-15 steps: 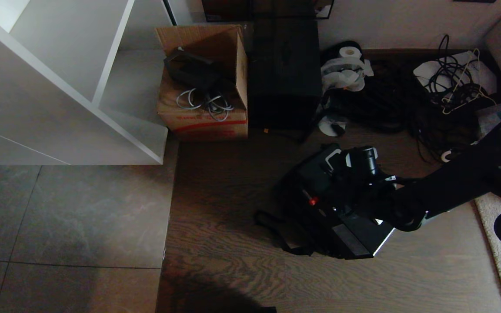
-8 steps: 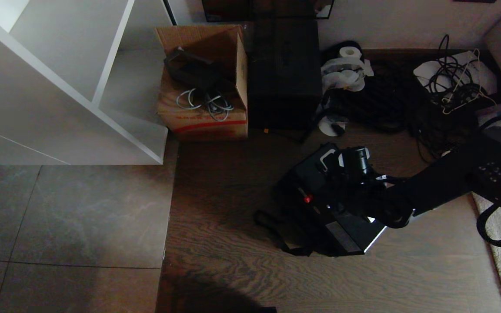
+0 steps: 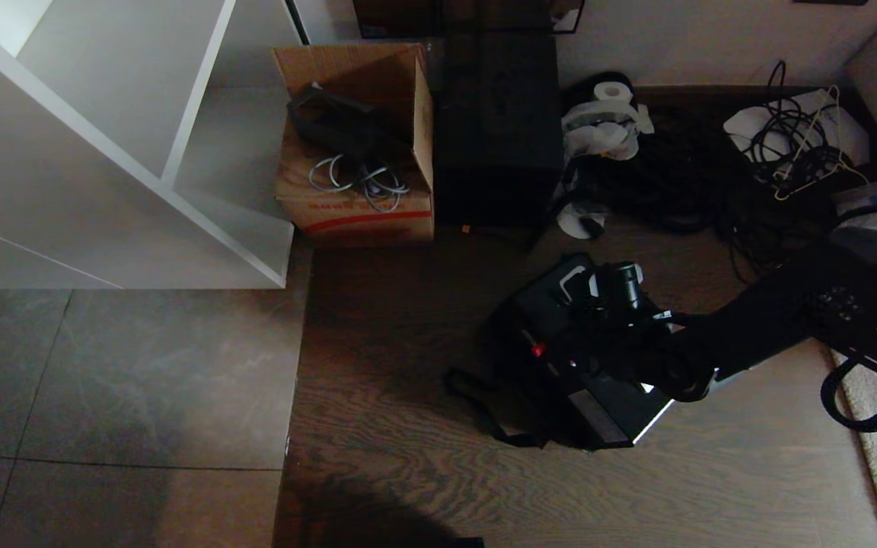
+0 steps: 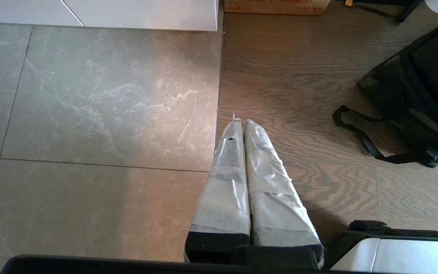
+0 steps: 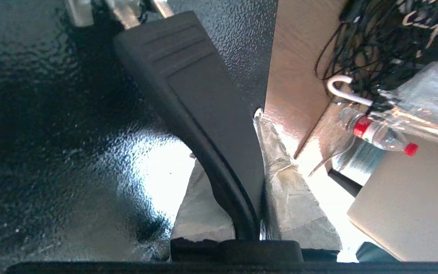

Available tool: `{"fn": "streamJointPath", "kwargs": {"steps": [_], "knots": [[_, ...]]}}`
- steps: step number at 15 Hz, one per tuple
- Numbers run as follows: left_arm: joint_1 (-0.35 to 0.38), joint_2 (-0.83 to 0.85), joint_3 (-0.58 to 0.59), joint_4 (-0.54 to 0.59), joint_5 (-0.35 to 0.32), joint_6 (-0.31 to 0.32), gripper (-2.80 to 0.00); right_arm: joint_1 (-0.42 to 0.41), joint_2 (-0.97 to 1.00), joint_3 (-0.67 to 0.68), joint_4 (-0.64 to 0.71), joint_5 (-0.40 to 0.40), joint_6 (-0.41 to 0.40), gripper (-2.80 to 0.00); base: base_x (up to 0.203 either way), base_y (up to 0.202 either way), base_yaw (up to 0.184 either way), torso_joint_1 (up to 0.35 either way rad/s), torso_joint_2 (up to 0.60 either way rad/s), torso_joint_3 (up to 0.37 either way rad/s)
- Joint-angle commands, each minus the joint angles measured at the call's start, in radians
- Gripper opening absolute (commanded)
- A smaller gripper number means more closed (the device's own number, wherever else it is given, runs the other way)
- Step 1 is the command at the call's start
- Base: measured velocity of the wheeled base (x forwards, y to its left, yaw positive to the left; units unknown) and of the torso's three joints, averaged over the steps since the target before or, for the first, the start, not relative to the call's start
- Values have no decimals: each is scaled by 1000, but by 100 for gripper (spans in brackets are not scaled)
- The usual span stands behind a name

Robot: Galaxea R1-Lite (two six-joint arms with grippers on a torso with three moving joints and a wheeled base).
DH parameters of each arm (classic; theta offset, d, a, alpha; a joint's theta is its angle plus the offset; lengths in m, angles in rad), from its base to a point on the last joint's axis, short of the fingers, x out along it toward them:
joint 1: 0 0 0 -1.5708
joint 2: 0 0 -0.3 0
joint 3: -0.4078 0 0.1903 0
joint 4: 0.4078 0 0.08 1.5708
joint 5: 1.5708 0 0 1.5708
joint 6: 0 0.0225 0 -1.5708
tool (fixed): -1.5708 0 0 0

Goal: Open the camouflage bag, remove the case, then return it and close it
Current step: Place the black box back

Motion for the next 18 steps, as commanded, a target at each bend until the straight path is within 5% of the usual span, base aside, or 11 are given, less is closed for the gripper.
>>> {"fn": "streamJointPath", "kwargs": {"steps": [1,18], "knots": [[0,0,0,0,0,0,-280,-2,15,-5,-2,-4,-2,-280,0,0,0,0,0,0],[0,0,0,0,0,0,-280,0,233,-153,-67,-7,11,-280,0,0,0,0,0,0]]}}
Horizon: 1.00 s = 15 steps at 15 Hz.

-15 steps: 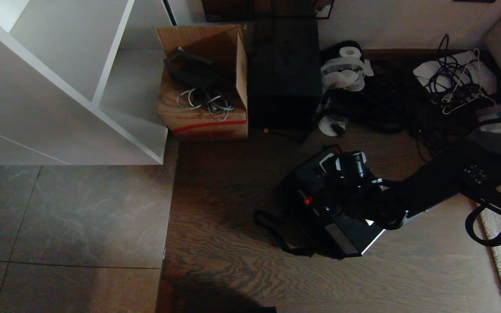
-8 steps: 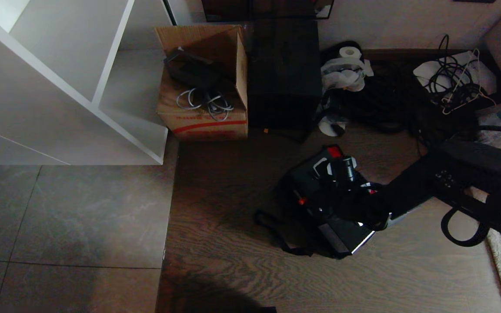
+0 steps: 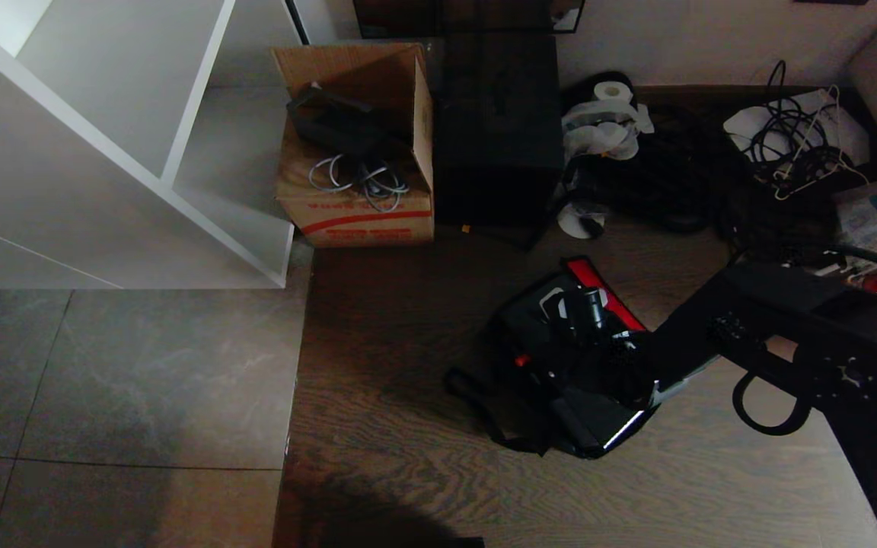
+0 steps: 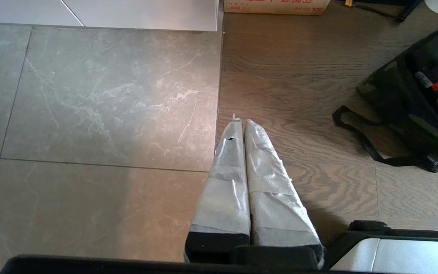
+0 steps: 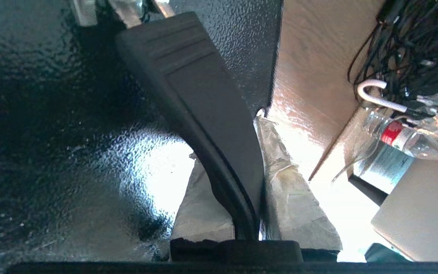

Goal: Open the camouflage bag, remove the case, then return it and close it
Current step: Place the black box back

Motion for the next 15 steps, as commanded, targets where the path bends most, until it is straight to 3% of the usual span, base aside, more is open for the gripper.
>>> {"fn": "streamJointPath", "kwargs": {"steps": [1,15], "knots": [[0,0,0,0,0,0,-280,1,23,-8,-1,-4,-3,-280,0,0,0,0,0,0],[0,0,0,0,0,0,-280,7,132,-74,-38,-53,5,-280,0,0,0,0,0,0]]}}
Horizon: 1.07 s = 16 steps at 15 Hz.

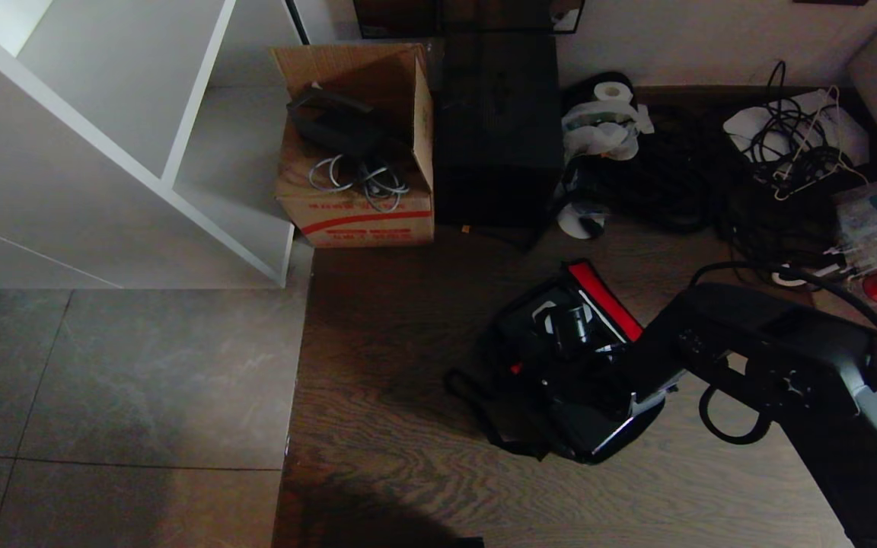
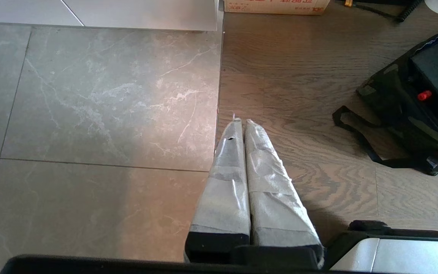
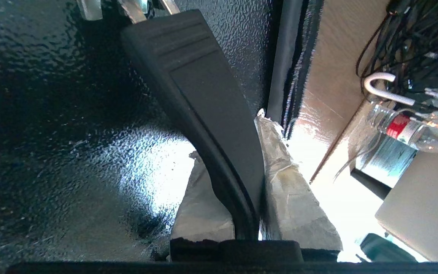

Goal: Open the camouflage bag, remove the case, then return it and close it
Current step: Place the black box back

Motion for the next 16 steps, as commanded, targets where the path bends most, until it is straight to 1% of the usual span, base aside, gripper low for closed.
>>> {"fn": "streamJointPath", "kwargs": {"steps": [1,4,5,7,10,14,16], "knots": [[0,0,0,0,0,0,-280,0,19,-8,-18,-5,-4,-280,0,0,0,0,0,0],[0,0,0,0,0,0,-280,2,25,-15,-19,-11,-2,-280,0,0,0,0,0,0],[0,0,0,0,0,0,-280,3,33,-14,-14,-28,8,0,0,0,0,0,0,0],[0,0,0,0,0,0,-280,13,28,-9,-1,-28,16,0,0,0,0,0,0,0],[0,0,0,0,0,0,-280,29,-4,85,-1,-24,18,0,0,0,0,0,0,0],[0,0,0,0,0,0,-280,73,-138,224,3,40,18,0,0,0,0,0,0,0],[0,0,0,0,0,0,-280,89,-210,267,8,71,20,0,0,0,0,0,0,0]]}}
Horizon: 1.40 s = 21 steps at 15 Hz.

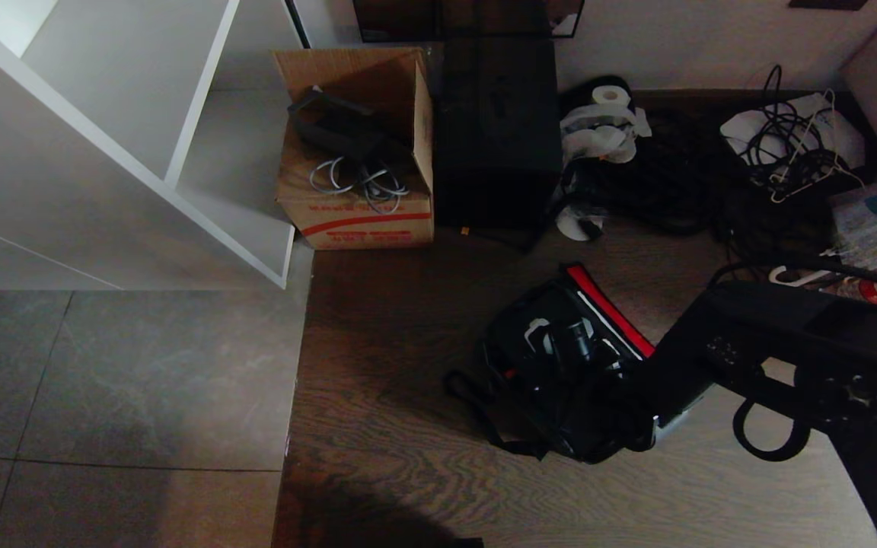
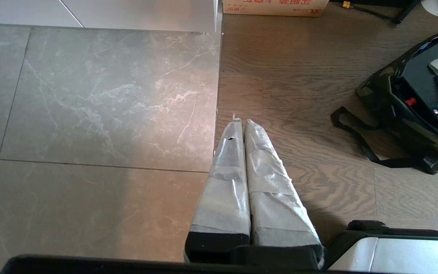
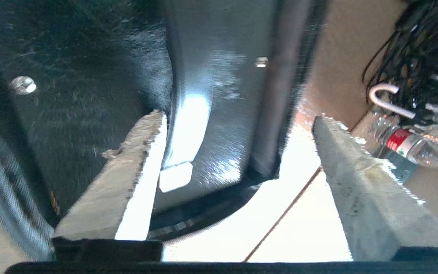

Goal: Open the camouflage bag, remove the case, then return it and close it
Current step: Place the black box back, then close the top of the storage box

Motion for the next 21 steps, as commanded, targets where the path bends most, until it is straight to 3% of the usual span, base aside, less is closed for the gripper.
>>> {"fn": "streamJointPath", "kwargs": {"steps": [1,3,4,7,9,12,13,17,21], "knots": [[0,0,0,0,0,0,-280,15,-116,53,4,45,1,0,0,0,0,0,0,0],[0,0,0,0,0,0,-280,17,-178,72,58,98,38,0,0,0,0,0,0,0],[0,0,0,0,0,0,-280,17,-208,75,125,147,63,-280,0,0,0,0,0,0],[0,0,0,0,0,0,-280,17,-274,59,319,350,165,-280,0,0,0,0,0,0],[0,0,0,0,0,0,-280,14,-303,58,428,567,223,-280,0,0,0,0,0,0],[0,0,0,0,0,0,-280,10,-336,54,487,952,316,-280,0,0,0,0,0,0],[0,0,0,0,0,0,-280,9,-344,58,514,996,330,-280,0,0,0,0,0,0],[0,0,0,0,0,0,-280,-10,-275,57,553,1006,389,-280,0,0,0,0,0,0],[0,0,0,0,0,0,-280,-33,-170,-22,461,1003,396,-280,0,0,0,0,0,0]]}}
